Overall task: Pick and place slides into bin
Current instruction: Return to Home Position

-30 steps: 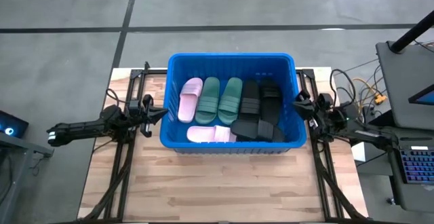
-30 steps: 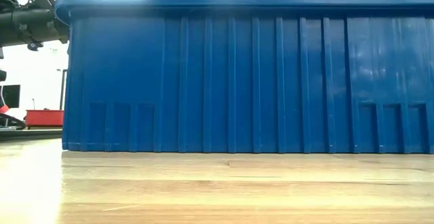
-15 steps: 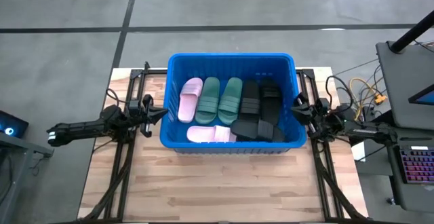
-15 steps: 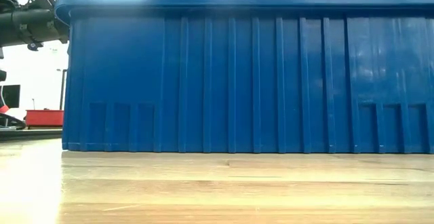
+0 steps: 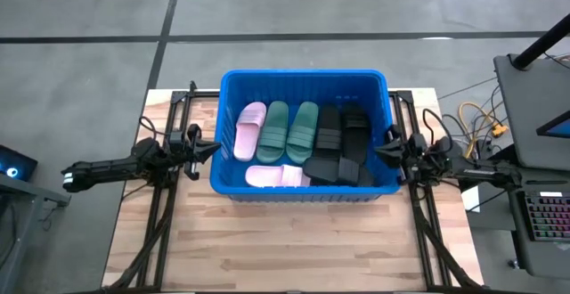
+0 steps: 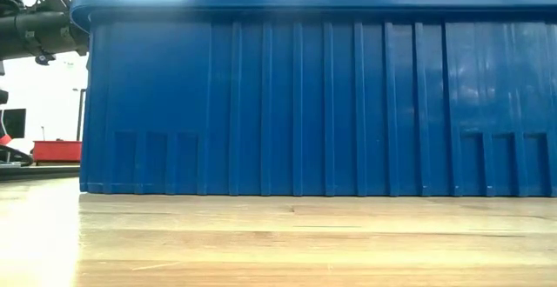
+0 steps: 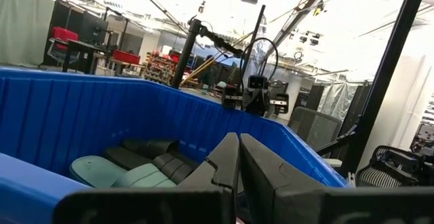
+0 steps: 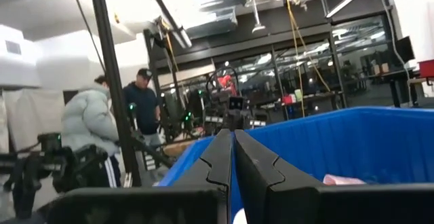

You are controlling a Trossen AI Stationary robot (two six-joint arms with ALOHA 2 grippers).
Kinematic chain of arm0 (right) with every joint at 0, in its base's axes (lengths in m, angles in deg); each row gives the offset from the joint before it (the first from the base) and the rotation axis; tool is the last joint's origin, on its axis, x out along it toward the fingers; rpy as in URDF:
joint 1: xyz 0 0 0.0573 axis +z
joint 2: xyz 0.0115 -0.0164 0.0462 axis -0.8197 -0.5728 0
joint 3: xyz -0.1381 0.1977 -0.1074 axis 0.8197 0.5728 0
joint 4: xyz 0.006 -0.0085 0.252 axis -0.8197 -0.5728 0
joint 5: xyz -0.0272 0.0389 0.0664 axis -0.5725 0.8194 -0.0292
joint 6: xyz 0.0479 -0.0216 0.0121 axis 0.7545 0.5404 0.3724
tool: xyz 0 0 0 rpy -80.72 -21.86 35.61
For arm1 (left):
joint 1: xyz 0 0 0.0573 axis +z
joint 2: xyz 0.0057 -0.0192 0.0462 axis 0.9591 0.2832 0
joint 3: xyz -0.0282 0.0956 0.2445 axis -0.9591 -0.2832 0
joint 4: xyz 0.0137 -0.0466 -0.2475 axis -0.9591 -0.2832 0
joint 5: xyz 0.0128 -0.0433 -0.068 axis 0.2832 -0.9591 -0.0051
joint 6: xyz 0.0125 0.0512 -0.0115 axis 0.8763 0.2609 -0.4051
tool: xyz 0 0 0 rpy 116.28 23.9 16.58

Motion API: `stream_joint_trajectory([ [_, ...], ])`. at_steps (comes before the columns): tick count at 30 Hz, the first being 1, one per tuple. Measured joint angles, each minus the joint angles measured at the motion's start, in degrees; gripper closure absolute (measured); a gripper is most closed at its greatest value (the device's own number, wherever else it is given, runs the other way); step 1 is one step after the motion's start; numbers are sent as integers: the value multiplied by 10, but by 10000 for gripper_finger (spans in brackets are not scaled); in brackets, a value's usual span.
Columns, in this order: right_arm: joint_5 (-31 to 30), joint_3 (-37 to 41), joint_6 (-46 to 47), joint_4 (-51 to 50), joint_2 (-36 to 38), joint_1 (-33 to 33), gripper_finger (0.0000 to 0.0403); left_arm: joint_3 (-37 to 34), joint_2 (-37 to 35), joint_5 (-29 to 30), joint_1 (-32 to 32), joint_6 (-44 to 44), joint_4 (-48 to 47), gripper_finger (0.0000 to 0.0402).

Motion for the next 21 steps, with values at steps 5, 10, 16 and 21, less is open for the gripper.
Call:
stream_joint_trajectory([
  [5, 8, -2, -6, -24, 0, 0, 395, 0, 0, 0, 0, 0, 0, 402],
  [10, 13, -2, -6, -26, 0, 0, 395, 0, 0, 0, 0, 0, 0, 402],
  [16, 22, -2, -26, -33, 0, 0, 395, 0, 0, 0, 0, 0, 0, 402],
  [21, 35, -2, -32, -36, -1, 0, 394, 0, 0, 0, 0, 0, 0, 402],
])
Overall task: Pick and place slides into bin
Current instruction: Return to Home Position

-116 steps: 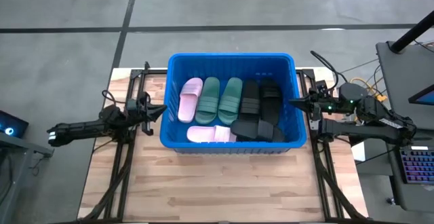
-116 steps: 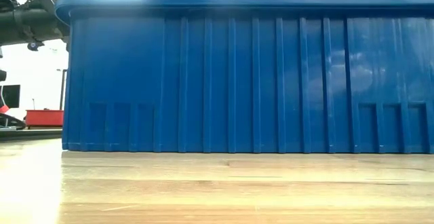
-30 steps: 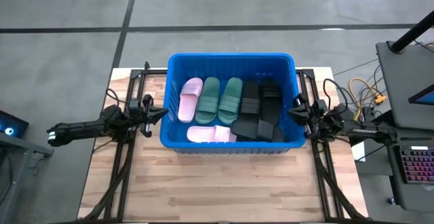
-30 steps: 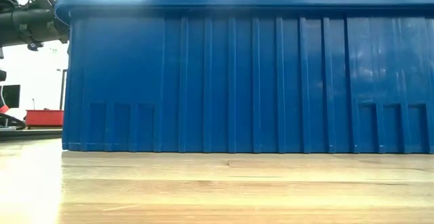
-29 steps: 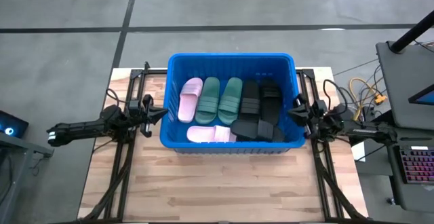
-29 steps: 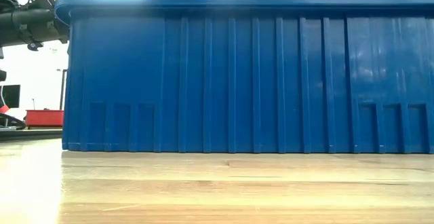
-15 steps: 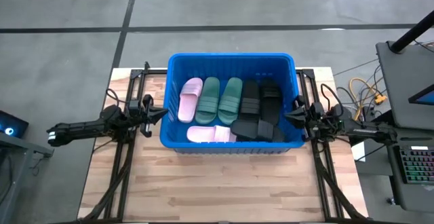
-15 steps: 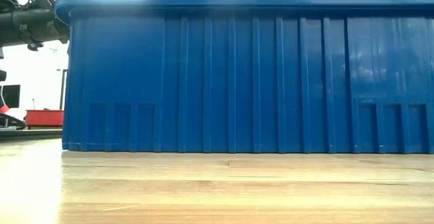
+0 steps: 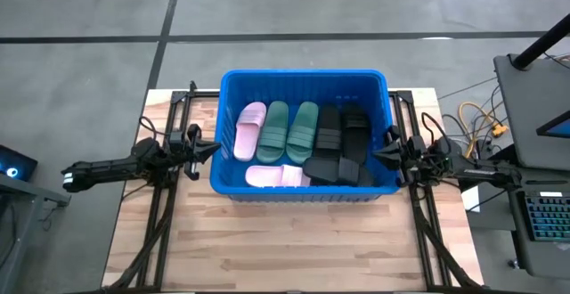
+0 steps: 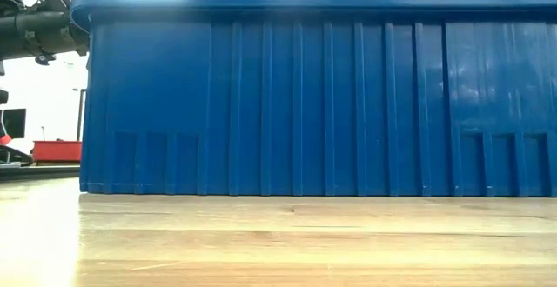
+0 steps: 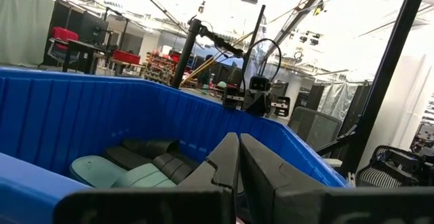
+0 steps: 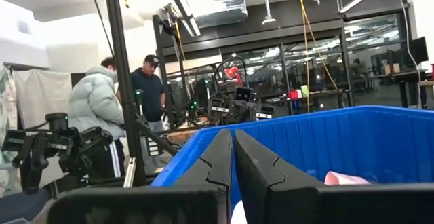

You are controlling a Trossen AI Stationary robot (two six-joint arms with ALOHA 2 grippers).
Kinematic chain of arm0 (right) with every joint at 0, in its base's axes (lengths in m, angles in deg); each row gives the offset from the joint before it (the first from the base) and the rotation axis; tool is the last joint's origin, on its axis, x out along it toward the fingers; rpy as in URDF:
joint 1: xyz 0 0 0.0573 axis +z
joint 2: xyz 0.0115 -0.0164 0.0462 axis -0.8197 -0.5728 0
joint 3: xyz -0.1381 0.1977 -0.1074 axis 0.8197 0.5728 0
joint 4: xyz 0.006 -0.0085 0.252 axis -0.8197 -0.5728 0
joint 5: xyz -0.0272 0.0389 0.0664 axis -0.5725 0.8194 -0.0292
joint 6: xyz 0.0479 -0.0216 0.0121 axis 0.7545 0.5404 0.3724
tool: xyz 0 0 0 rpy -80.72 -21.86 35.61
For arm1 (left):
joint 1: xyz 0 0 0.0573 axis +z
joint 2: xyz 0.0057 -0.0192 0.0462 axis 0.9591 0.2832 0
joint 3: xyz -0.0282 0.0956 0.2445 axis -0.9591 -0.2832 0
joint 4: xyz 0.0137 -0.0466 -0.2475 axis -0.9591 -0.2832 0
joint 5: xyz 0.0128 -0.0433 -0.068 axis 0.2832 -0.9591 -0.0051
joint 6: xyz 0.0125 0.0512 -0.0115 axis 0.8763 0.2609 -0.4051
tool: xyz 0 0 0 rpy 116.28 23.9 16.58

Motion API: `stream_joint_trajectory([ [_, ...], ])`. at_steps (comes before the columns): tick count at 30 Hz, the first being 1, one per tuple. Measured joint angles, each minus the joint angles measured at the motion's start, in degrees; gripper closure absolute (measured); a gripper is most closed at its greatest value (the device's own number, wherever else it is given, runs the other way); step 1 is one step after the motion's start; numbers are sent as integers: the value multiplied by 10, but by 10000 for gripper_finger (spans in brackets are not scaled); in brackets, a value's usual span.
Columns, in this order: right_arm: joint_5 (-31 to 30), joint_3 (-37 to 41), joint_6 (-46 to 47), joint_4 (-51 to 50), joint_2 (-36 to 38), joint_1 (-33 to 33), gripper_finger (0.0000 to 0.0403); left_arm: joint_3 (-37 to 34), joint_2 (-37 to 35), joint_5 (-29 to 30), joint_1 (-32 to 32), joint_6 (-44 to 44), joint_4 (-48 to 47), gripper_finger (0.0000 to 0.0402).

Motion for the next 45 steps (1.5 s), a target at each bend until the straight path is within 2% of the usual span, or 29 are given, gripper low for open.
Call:
stream_joint_trajectory([
  [8, 4, 3, -37, 26, 0, 0, 394, 0, 0, 0, 0, 0, 0, 402],
  [45, 3, 2, -40, 45, -2, 0, 394, 0, 0, 0, 0, 0, 0, 402],
])
